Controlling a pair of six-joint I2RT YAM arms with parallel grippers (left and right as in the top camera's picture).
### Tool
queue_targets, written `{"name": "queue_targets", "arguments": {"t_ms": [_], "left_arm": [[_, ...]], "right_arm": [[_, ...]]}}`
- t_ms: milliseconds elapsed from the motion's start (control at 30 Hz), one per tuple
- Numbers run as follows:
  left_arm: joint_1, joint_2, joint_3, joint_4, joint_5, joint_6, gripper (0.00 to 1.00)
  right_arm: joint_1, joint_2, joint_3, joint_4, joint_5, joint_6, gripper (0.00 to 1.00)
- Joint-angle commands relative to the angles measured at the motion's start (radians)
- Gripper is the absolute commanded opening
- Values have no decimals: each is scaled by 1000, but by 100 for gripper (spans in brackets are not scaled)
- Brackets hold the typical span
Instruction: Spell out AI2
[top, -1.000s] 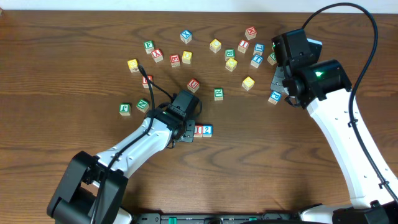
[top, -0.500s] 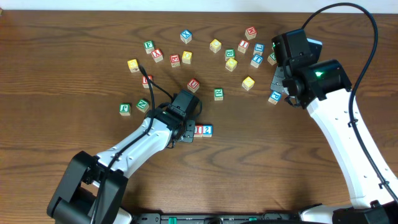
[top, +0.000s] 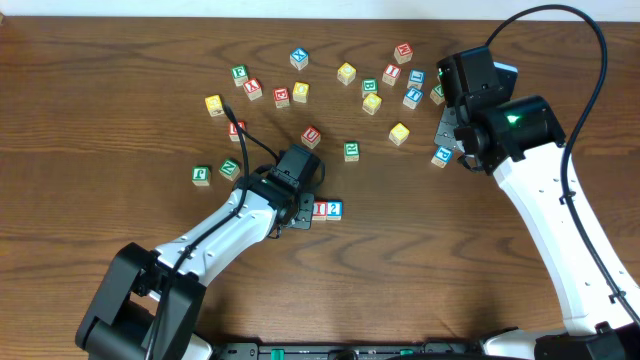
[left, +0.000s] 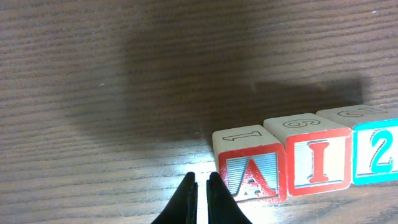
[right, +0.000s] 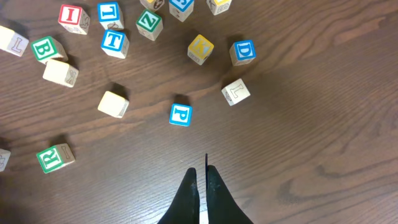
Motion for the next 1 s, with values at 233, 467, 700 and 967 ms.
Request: {"name": "queue_targets", "arguments": {"t_ms": [233,467,700,967], "left_arm": [[3,13,-14,2,5,17,7],[3,13,-14,9,18,29,7],[3,13,-14,13,24,34,8],[3,13,-14,6,23,34,7]], "right_arm": [[-9,10,14,-2,3,-13,1],[-9,10,14,-2,0,-13,1],[-9,10,14,-2,0,-23,1],[-9,10,14,-13,-3,-23,1]]}}
